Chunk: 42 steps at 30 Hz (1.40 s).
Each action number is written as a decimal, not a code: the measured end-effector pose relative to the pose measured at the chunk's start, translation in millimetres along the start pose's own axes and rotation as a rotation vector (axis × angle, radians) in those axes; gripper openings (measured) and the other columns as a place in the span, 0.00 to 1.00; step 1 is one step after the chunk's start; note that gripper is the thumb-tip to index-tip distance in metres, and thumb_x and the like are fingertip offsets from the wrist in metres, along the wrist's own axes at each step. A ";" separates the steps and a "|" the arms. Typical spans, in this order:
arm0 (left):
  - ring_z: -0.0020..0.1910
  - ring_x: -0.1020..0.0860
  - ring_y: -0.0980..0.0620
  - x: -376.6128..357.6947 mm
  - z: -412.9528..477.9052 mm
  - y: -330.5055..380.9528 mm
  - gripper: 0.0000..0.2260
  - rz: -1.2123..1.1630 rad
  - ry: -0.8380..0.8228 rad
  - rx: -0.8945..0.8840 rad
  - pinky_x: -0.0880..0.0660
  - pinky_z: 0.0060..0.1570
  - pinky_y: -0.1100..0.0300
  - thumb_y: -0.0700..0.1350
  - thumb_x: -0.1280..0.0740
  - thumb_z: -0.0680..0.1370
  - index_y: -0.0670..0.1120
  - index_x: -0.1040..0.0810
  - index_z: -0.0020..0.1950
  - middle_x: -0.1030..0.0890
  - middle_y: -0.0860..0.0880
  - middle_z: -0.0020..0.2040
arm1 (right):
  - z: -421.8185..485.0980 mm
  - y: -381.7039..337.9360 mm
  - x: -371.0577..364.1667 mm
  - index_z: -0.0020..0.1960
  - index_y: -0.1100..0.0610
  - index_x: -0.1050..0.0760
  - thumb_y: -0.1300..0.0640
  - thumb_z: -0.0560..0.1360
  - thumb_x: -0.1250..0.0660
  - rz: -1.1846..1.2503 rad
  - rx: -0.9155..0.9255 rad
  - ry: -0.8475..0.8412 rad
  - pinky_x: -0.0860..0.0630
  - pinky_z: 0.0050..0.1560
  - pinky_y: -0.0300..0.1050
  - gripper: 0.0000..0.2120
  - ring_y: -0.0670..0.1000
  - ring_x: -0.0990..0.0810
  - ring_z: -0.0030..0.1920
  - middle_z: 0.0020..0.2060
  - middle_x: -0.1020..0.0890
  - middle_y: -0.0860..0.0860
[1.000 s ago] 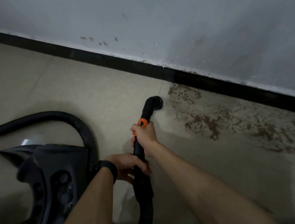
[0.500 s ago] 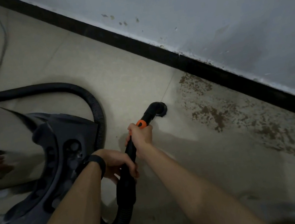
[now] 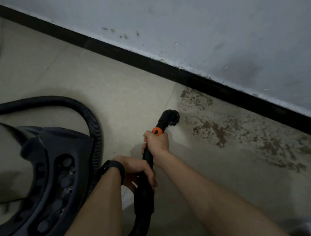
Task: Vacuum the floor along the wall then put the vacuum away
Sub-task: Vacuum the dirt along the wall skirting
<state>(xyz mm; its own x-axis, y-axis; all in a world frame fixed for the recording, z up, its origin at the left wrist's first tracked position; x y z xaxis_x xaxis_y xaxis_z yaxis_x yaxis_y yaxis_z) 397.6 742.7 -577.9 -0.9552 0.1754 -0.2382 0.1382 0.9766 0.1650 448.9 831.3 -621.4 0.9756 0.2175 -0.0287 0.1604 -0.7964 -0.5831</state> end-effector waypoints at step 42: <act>0.51 0.18 0.46 0.4 -20.5 -12.9 0.07 -0.289 0.230 -0.050 0.20 0.48 0.55 0.41 0.28 0.67 0.44 0.17 0.44 0.16 0.46 0.47 | -14.9 -18.9 -37.6 0.41 0.59 0.32 0.68 0.71 0.35 -0.133 -0.066 -0.263 0.29 0.25 0.43 0.07 0.52 0.31 0.22 0.26 0.29 0.54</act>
<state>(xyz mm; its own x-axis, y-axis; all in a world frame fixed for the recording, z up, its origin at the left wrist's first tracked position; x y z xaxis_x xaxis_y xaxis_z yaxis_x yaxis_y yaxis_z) 390.0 727.6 -560.6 -0.9875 -0.1448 -0.0615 -0.1534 0.9733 0.1706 411.5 829.8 -597.1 0.8745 0.4541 -0.1705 0.3017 -0.7845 -0.5418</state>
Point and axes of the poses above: each hand's wrist, its own z-axis towards the middle knuckle, its own x-axis out of the back of the hand, y = z × x, the point moved 3 cm from there along z, towards the middle knuckle
